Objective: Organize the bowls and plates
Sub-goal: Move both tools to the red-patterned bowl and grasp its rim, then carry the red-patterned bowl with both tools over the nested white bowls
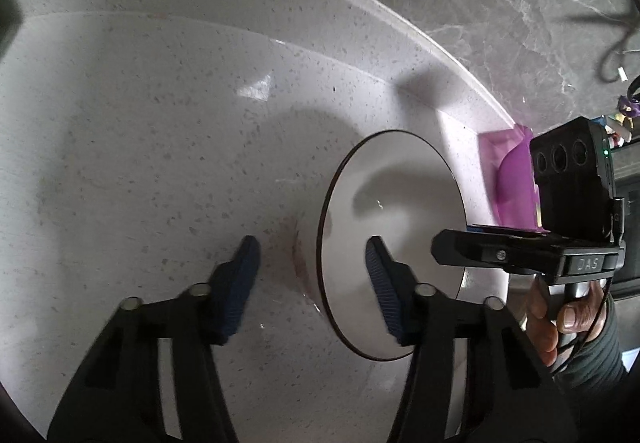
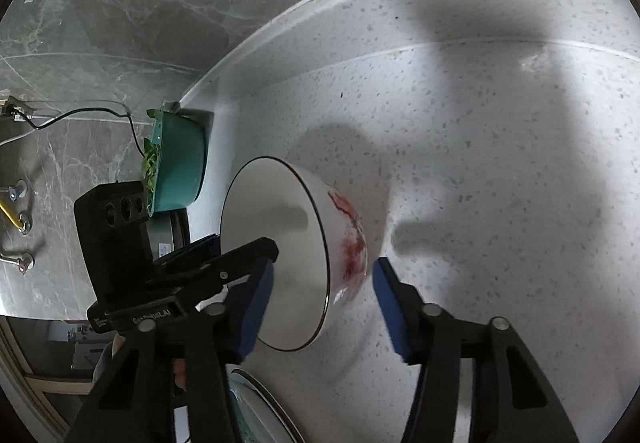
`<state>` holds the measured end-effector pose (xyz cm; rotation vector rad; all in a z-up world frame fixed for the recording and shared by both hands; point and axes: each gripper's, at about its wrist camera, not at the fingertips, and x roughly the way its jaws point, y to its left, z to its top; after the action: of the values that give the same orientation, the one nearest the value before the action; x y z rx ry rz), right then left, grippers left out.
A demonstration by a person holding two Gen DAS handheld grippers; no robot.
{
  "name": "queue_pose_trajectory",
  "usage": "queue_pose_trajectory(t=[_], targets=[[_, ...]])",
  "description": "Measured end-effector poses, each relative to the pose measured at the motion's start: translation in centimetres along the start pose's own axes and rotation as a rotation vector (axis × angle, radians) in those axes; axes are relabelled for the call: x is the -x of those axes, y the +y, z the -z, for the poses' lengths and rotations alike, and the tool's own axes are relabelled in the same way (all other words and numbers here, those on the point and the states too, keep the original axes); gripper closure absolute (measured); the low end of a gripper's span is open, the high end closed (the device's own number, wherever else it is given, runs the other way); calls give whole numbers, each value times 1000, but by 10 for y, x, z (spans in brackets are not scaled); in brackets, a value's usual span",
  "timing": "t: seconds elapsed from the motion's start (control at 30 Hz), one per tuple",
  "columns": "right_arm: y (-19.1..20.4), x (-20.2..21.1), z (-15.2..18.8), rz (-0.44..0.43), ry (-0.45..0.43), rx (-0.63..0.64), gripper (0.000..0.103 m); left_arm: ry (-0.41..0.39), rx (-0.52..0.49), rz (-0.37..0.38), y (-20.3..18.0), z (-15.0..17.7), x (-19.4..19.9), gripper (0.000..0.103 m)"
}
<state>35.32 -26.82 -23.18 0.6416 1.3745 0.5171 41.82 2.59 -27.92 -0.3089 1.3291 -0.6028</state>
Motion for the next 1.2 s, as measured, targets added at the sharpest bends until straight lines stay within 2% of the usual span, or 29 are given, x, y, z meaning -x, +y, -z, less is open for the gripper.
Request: queue_pose_trajectory(t=[0.07,0.17,0.37,0.87,1.2], targets=[[-1,-2,0,20,9,3,62,10,0,-9,-2,0,-6,80],[-8,-1,-2,32,7,-25,78,18,-10,-46,-5,0,-13,87],[-6,0,-2,49,2,-27,78,12,0,-59,-9,-3,-22,88],[-4,17,5,48,-14,-49,78,20,4,-56,-23,2,-7,88],[-4,54,35,33,-59,-59,78,23,-79,-46,-76,18,10,88]])
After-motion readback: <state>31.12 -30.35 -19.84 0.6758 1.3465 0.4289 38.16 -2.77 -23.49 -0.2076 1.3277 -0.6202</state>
